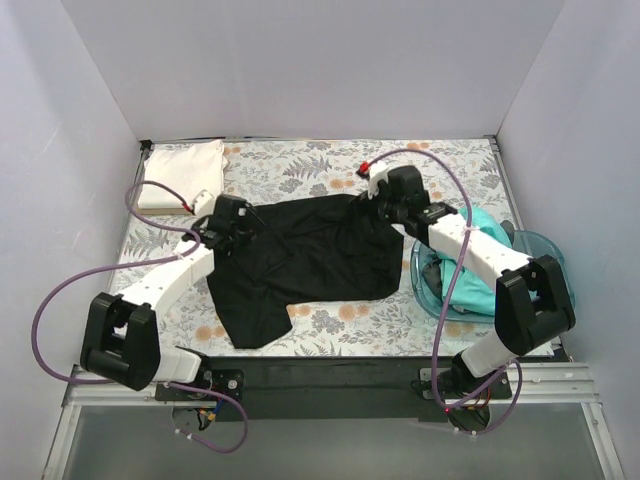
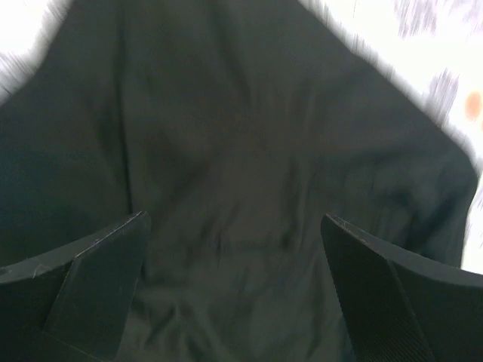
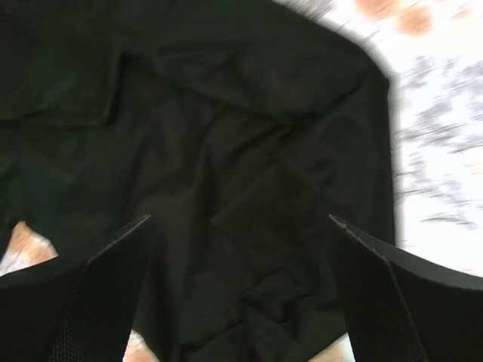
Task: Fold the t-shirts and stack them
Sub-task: Flatten the tshirt out
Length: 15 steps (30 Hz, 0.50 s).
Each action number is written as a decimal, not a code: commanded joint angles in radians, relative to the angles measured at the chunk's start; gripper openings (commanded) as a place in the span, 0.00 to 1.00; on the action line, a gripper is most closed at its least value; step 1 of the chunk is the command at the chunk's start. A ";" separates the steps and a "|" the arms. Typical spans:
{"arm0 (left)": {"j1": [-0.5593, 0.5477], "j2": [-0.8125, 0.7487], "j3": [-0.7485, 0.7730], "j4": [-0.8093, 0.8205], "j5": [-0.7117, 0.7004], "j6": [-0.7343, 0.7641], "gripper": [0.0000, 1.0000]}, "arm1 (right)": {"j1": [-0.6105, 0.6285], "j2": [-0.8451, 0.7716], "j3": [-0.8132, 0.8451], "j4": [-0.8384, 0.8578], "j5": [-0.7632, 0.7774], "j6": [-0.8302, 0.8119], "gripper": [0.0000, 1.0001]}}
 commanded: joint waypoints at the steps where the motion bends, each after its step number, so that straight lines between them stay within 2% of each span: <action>1: -0.094 -0.064 -0.093 0.027 0.097 -0.076 0.96 | 0.054 -0.025 -0.107 0.080 -0.043 0.076 0.98; 6: -0.155 -0.067 -0.258 0.132 0.186 -0.105 0.96 | 0.118 0.003 -0.202 0.106 -0.112 0.148 0.98; 13: -0.131 0.032 -0.307 0.106 0.031 -0.248 0.98 | 0.172 0.102 -0.210 0.106 -0.133 0.238 0.98; 15: -0.070 0.066 -0.326 0.111 0.055 -0.254 0.98 | 0.186 0.113 -0.208 0.104 -0.132 0.248 0.98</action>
